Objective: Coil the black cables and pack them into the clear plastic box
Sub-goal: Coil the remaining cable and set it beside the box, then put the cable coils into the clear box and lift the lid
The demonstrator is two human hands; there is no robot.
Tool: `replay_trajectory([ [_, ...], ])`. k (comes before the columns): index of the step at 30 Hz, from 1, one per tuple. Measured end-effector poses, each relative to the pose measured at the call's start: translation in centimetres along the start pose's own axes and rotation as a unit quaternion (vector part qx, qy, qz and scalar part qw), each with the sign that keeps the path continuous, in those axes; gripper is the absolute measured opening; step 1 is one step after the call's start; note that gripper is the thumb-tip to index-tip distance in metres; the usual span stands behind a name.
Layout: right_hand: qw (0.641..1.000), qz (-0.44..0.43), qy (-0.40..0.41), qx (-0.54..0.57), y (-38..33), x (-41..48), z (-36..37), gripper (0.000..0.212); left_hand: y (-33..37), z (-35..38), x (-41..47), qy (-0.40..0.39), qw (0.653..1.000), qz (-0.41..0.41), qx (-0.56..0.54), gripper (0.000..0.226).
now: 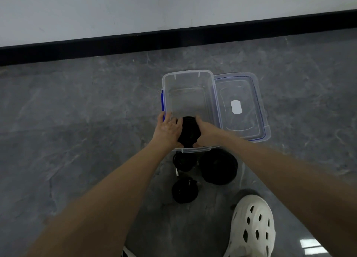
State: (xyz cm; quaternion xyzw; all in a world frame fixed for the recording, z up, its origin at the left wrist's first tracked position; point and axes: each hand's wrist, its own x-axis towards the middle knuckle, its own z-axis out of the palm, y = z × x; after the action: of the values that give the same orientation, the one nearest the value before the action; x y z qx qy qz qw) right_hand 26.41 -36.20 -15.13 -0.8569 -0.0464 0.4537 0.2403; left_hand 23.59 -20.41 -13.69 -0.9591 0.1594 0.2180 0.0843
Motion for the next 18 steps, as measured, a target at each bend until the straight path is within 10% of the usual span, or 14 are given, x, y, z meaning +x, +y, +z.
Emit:
replay_trajectory([
  [18,0.994,-0.040,0.100,-0.014,-1.4,-5.2,-1.1,0.051,3.8,-2.1,-2.5,0.121,0.987,-0.010,-0.108,0.049],
])
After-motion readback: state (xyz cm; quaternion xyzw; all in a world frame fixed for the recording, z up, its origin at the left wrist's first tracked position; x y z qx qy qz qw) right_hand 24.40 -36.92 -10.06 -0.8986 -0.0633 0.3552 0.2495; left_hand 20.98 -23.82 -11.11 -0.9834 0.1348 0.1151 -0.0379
